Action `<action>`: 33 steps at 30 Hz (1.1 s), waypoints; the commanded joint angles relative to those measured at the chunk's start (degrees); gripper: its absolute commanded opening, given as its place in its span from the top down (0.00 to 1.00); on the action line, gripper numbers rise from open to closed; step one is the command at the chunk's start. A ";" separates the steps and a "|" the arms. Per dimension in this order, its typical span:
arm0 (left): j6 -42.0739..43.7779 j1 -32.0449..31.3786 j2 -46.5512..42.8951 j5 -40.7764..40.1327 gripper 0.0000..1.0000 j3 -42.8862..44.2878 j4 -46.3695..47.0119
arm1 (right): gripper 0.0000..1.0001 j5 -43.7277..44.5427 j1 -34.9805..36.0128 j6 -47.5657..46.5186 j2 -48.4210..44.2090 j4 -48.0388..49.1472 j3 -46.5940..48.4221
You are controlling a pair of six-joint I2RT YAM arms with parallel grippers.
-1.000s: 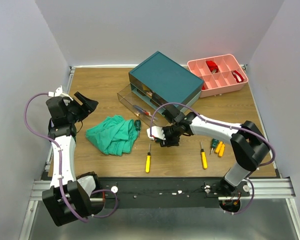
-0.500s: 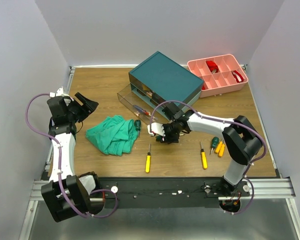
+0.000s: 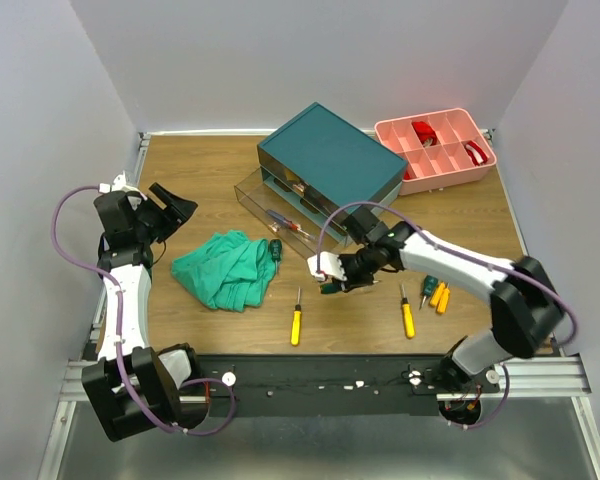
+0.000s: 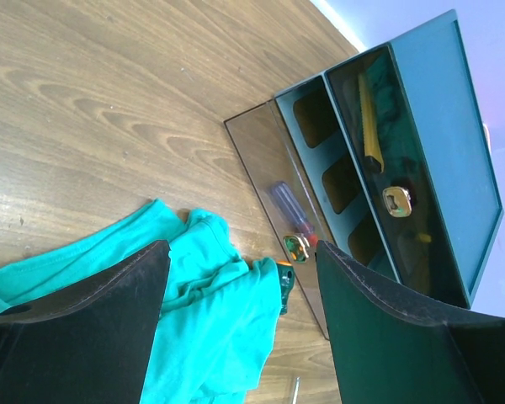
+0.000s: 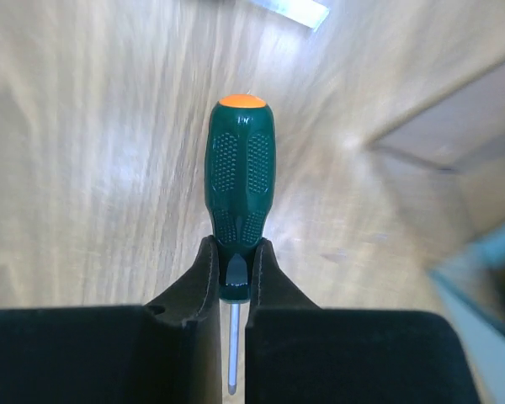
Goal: Sort the tools into containers
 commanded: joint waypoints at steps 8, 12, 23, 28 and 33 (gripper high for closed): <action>-1.45 0.22 -0.65 1.92 0.20 -0.46 1.12 | 0.95 3.76 -1.57 30.36 8.03 15.66 24.45; -1.28 0.22 -1.79 2.00 0.20 -0.46 0.07 | 0.76 10.35 -1.66 29.23 16.21 15.50 32.18; -1.28 0.57 -3.91 1.65 0.20 -2.74 0.24 | 0.38 0.02 -1.13 25.12 11.87 9.61 29.33; -1.98 0.57 -2.85 1.83 0.20 -3.00 2.09 | 0.38 -14.14 1.06 4.32 6.31 -0.23 20.17; -1.54 0.57 -2.24 1.48 0.20 -2.56 2.97 | 0.37 -12.24 6.51 -12.06 5.87 -2.45 11.49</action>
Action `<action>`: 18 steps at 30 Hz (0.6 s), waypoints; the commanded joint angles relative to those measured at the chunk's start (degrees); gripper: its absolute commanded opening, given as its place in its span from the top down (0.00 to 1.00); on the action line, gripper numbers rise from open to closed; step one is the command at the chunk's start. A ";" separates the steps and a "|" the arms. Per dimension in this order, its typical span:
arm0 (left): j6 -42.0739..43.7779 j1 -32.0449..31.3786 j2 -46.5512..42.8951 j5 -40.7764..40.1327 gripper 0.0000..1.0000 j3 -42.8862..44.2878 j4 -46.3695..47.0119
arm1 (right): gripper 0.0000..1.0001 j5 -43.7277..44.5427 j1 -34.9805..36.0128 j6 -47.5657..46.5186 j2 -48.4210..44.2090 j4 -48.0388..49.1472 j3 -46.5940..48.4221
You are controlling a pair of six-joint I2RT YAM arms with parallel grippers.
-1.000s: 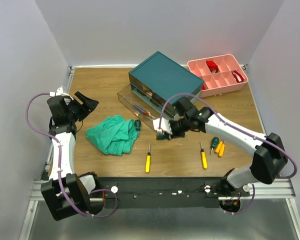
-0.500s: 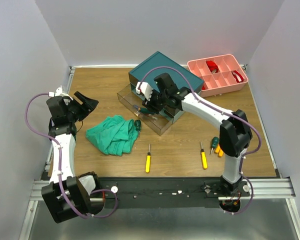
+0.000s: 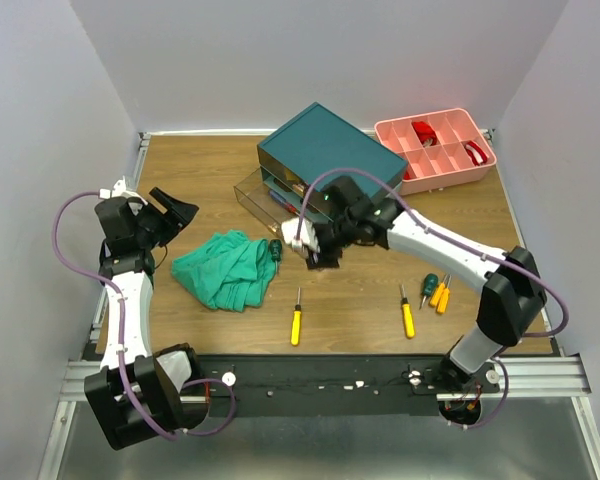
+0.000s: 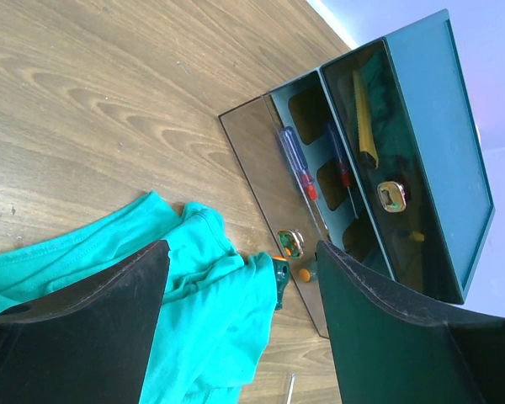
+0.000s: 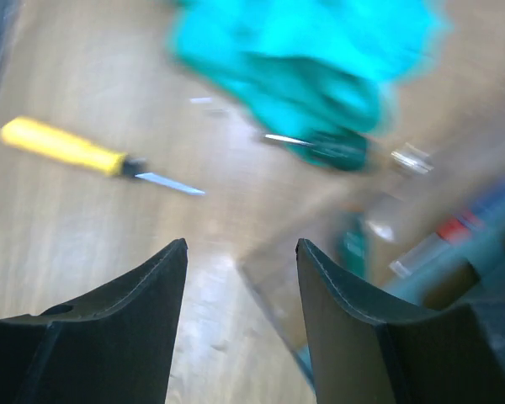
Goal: Sort the tools into containers
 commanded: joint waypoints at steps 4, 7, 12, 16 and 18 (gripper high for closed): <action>0.23 0.46 -0.07 0.64 0.20 -0.71 2.42 | 0.38 -1.58 9.00 -27.83 4.49 -3.26 -8.27; 0.23 0.46 -1.04 0.91 0.20 -1.24 2.51 | 0.38 -1.30 12.16 -29.51 8.71 -3.34 -5.37; 0.93 0.55 -4.63 0.64 0.20 -2.20 1.98 | 0.39 -0.17 16.48 -33.99 12.76 -5.53 -2.99; 0.41 0.90 -6.40 0.73 0.20 -3.43 1.98 | 0.42 2.82 19.20 -38.38 16.45 -10.98 -1.06; 0.23 0.99 -6.93 0.82 0.20 -3.78 1.98 | 0.43 3.87 19.64 -38.48 18.12 -13.17 -0.79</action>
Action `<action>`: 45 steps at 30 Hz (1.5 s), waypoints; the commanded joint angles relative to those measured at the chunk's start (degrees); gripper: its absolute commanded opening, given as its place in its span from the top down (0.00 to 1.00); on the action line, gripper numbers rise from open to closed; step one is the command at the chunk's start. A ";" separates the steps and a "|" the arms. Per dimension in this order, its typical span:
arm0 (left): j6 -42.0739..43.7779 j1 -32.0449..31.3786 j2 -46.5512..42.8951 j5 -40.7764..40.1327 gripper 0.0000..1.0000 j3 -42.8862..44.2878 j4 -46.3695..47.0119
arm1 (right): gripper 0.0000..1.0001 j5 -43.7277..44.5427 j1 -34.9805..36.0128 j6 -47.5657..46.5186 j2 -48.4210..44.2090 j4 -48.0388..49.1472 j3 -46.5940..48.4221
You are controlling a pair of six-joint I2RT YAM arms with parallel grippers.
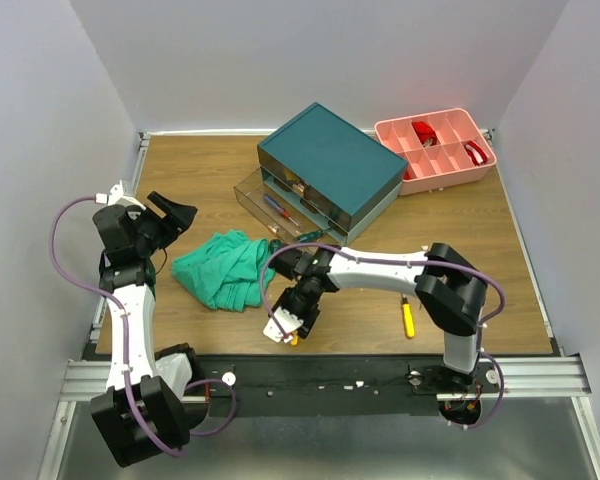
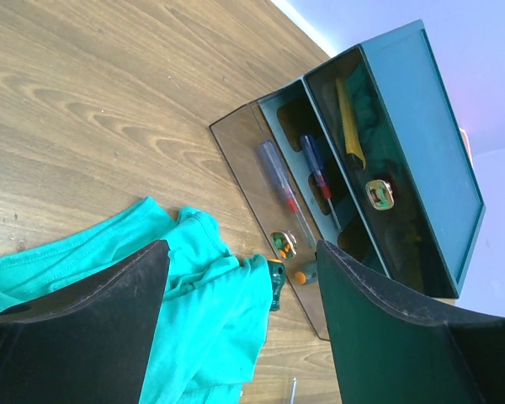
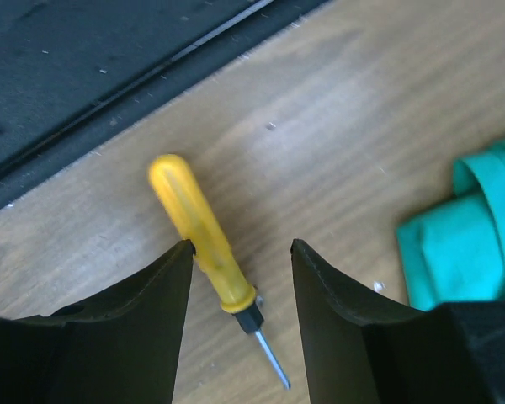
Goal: Sort the tools into containers
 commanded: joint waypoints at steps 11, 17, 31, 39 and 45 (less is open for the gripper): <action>-1.00 2.48 -2.96 1.37 0.20 -1.56 0.83 | 0.87 7.58 2.16 -2.61 5.43 -10.16 3.36; -2.14 2.48 -1.73 2.25 0.20 -0.94 1.17 | 0.96 0.90 1.03 11.33 0.94 -10.33 16.53; -3.64 2.48 2.66 3.04 0.20 1.43 2.41 | 0.99 15.29 -15.14 56.63 8.93 4.33 40.03; -3.02 2.57 5.48 2.51 0.20 3.01 2.67 | 0.89 24.36 -18.84 64.20 14.99 8.47 39.41; -2.76 2.48 6.18 2.42 0.20 2.66 2.67 | 0.32 18.14 -18.32 62.01 12.47 7.42 39.77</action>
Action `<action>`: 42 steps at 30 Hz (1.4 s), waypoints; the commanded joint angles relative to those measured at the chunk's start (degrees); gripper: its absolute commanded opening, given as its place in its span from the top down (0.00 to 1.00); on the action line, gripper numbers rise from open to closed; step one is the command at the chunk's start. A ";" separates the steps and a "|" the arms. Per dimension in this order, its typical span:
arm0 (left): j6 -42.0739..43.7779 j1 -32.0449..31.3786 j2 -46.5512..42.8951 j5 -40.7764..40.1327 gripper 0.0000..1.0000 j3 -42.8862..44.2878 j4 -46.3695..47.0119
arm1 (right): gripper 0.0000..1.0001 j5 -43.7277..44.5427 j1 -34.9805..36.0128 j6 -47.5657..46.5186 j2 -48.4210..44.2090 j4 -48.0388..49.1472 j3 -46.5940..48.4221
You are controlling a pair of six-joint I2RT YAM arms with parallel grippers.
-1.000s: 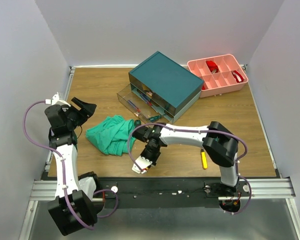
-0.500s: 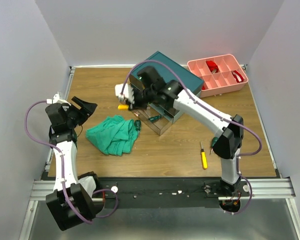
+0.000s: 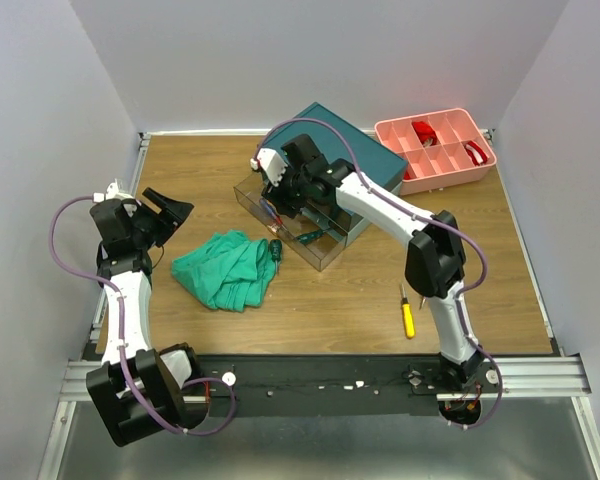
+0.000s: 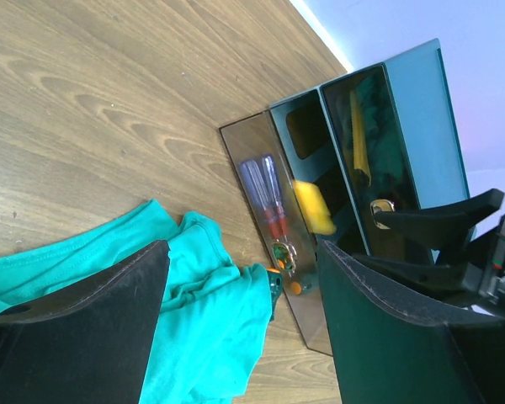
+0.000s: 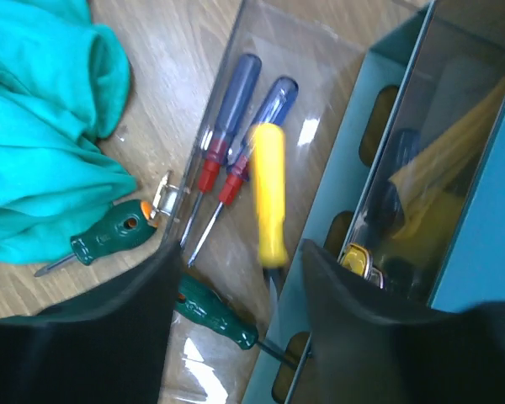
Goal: Sort the tools into containers
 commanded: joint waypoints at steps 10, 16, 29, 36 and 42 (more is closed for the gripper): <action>-1.28 0.23 0.88 0.76 0.20 2.14 1.30 | 0.39 -6.25 8.80 2.57 -8.38 0.75 -10.30; -2.60 0.23 -0.27 0.58 0.20 2.58 1.30 | 0.35 4.56 9.69 19.11 -8.74 3.56 -16.10; -2.25 0.41 -6.33 -0.73 0.20 -1.37 0.51 | 0.38 13.80 10.39 36.09 -2.07 2.86 -14.88; -1.99 0.76 -7.91 -1.26 0.20 -3.31 0.68 | 0.39 15.47 10.48 38.12 1.28 2.24 -14.09; -1.99 1.37 -7.65 -1.35 0.20 -3.83 1.12 | 0.42 19.07 10.57 39.79 3.74 2.42 -13.12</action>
